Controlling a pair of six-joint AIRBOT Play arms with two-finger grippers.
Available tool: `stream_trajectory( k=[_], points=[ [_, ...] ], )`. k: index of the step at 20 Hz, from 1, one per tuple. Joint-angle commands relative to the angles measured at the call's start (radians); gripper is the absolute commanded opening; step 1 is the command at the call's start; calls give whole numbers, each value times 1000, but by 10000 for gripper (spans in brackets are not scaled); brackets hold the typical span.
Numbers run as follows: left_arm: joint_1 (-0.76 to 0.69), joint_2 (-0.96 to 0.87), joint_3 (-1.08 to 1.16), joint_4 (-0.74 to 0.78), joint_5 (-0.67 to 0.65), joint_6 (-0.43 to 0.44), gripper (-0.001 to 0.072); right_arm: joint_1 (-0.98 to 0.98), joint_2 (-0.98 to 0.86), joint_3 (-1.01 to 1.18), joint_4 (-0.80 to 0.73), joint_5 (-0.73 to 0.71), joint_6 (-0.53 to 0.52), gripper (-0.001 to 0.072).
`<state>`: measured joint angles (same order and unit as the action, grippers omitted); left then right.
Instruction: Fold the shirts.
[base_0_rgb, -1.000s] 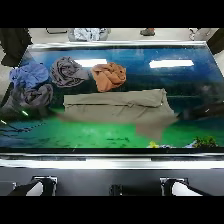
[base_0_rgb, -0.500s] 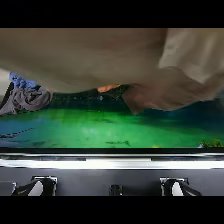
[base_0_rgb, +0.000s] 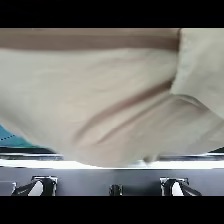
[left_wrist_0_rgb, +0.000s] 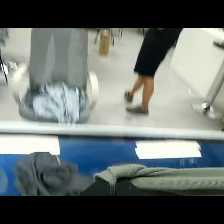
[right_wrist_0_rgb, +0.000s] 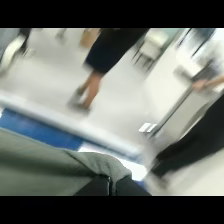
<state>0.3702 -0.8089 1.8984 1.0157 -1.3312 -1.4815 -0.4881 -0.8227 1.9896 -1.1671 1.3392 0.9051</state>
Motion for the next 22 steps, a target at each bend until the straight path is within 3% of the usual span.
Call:
stream_trajectory(
  k=[1,3,5,7,10,15,18,22],
  points=[
    [-15,-78,-207,6,-47,66,25,0,-175,-26,-4,187,-4,38],
    [-56,-168,-377,7,-24,125,25,40,-340,-96,-13,350,-3,38],
    [-99,-284,-519,15,56,158,25,164,-498,-198,-127,375,6,38],
    [-116,-429,-579,21,140,158,25,289,-653,-251,-203,235,43,39],
    [-117,-646,-546,16,227,154,26,383,-850,-248,-192,-80,122,40],
    [-126,-887,-389,-53,320,155,26,392,-984,-248,-136,-462,218,40],
    [-155,-935,-338,-57,397,155,26,392,-995,-248,-149,-552,218,40],
    [-193,-948,-337,-58,395,158,27,392,-1001,-248,-154,-418,208,42]
  ],
)
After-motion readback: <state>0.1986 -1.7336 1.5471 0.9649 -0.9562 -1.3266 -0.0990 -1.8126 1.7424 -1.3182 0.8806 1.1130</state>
